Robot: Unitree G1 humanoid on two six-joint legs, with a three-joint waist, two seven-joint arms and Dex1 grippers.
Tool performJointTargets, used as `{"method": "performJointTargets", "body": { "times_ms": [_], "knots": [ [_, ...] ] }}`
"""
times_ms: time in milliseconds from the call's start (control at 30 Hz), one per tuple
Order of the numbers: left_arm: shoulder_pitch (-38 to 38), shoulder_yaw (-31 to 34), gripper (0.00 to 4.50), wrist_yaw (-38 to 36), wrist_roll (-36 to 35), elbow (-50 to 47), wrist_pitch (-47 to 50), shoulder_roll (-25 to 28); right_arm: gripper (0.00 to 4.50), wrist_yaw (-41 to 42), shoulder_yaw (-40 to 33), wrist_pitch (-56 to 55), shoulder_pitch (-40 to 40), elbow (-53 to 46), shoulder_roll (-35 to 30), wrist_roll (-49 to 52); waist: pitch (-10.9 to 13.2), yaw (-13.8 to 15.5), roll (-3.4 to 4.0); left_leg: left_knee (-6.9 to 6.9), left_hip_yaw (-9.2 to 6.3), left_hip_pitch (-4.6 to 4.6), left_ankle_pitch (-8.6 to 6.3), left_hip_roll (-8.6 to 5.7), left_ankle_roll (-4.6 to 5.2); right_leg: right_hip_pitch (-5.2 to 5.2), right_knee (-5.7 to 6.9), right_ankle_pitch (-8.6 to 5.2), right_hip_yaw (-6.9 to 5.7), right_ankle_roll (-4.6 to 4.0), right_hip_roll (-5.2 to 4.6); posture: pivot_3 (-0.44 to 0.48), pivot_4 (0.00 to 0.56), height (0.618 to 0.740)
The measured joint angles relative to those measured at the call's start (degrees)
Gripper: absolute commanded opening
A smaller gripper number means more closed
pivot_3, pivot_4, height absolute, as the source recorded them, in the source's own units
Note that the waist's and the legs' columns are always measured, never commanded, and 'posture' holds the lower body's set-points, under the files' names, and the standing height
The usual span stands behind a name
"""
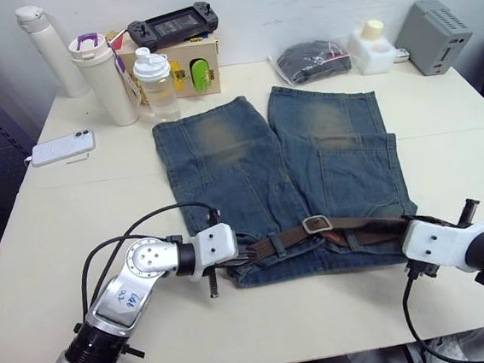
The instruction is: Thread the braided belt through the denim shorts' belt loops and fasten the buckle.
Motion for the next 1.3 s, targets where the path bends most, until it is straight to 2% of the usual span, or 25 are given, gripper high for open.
{"method": "performJointTargets", "body": {
  "times_ms": [33, 133, 167, 233, 300, 467, 633, 700, 867, 1067, 1200, 1300],
  "knots": [
    [0.2, 0.07, 0.0, 0.0, 0.05, -0.15, -0.18, 0.27, 1.27, -0.07, 0.79, 0.82, -0.2, 0.11, 0.04, -0.98, 0.0, -0.03, 0.01, 0.0, 0.0, 0.0, 0.0, 0.0, 0.0, 0.0, 0.0, 0.0, 0.0, 0.0, 0.0, 0.0, 0.15, 0.69],
    [0.92, 0.43, 0.0, 0.02, 0.15, -0.73, -0.82, 1.26, 2.7, -0.18, 2.78, 3.86, -1.23, 0.05, 0.22, -3.43, -0.03, -0.21, 0.03, -0.01, 0.0, 0.01, -0.01, 0.06, -0.02, 0.0, -0.01, 0.0, 0.01, 0.0, 0.0, 0.0, 0.15, 0.69],
    [1.13, 0.62, 0.0, 0.02, 0.15, -0.97, -0.8, 1.44, 2.84, -0.19, 3.24, 4.66, -1.65, -0.15, 0.27, -3.82, -0.04, -0.24, 0.01, -0.01, 0.0, 0.0, -0.01, 0.08, -0.02, 0.0, -0.02, 0.0, 0.0, 0.0, 0.0, 0.0, 0.15, 0.69],
    [1.69, 1.18, 0.0, -0.06, 0.04, -1.9, -0.51, 2.13, 3.88, -0.21, 3.44, 7.45, -2.59, -1.28, 1.48, -4.57, -0.07, -0.29, -0.04, -0.01, 0.0, 0.02, -0.05, 0.16, -0.09, 0.0, -0.04, -0.01, 0.0, -0.02, 0.02, 0.0, 0.15, 0.69],
    [2.1, 2.19, 0.0, -0.15, -0.61, -2.25, -0.13, 2.28, 4.44, -0.11, 3.13, 9.43, -3.05, -2.32, 2.3, -4.47, -0.09, -0.28, -0.07, -0.01, -0.01, 0.01, -0.05, 0.2, -0.1, 0.0, -0.06, -0.02, -0.01, -0.03, 0.03, 0.0, 0.15, 0.69],
    [2.24, 7.98, 0.0, -0.73, -6.21, -4.5, 4.74, 3.02, 4.44, 3.68, -0.4, 12.97, -2.7, -4.37, 3.26, 0.53, -0.06, -0.06, -0.09, 0.0, -0.02, -0.04, -0.06, 0.21, -0.09, -0.02, -0.08, -0.02, -0.02, -0.03, 0.02, 0.0, 0.15, 0.69],
    [0.52, 10.94, 0.0, -1.52, -12.2, -7.39, 9.75, 2.99, 4.44, 8.24, -5.09, 11.17, -2.62, -9.04, 7.4, 12.24, -0.01, -0.23, -0.08, -0.01, -0.02, -0.05, -0.06, 0.22, -0.09, -0.04, -0.06, -0.02, -0.02, -0.03, 0.05, 0.0, 0.15, 0.69],
    [-0.18, 10.84, 0.0, -1.8, -13.24, -8.01, 10.64, 2.94, 4.44, 9.36, -5.34, 10.52, -2.31, -12.68, 8.98, 16.84, 0.0, -0.2, -0.07, -0.01, -0.02, -0.05, -0.06, 0.22, -0.09, -0.04, -0.05, -0.02, -0.02, -0.03, 0.08, 0.0, 0.15, 0.69],
    [-1.11, 10.69, 0.0, -1.29, -13.38, -8.08, 11.09, 2.12, 4.44, 8.97, -3.18, 13.01, -2.21, -17.44, 10.69, 20.95, 0.0, -0.17, -0.07, -0.01, -0.01, -0.05, -0.06, 0.2, -0.09, -0.05, -0.04, -0.02, 0.0, -0.03, 0.07, 0.0, 0.15, 0.69],
    [-0.85, 9.69, 0.0, 0.3, -13.09, -8.18, 11.06, 1.15, 4.44, 4.26, 6.79, 11.42, 0.06, -17.14, 10.9, 15.08, 0.0, -0.15, -0.07, -0.01, 0.02, -0.06, -0.06, 0.18, -0.09, -0.09, -0.03, -0.02, 0.01, -0.03, 0.09, 0.0, 0.15, 0.69],
    [-0.39, 9.67, 0.0, 1.78, -12.79, -8.4, 11.02, 0.41, 4.44, -1.6, 10.76, 5.63, 1.6, -10.8, 10.36, 5.55, 0.0, -0.22, -0.07, 0.0, 0.07, -0.05, -0.06, 0.14, -0.09, -0.09, -0.01, -0.02, 0.04, -0.03, 0.11, 0.0, 0.15, 0.69],
    [0.12, 9.67, 0.0, 2.39, -12.73, -8.77, 11.03, 0.28, 3.56, -5.23, 12.58, 0.88, 1.46, -8.24, 10.46, 0.94, 0.0, -0.29, -0.07, -0.01, 0.06, -0.04, -0.06, 0.18, -0.1, -0.1, -0.02, -0.02, 0.04, -0.03, 0.11, 0.0, 0.15, 0.69]
  ]
}}
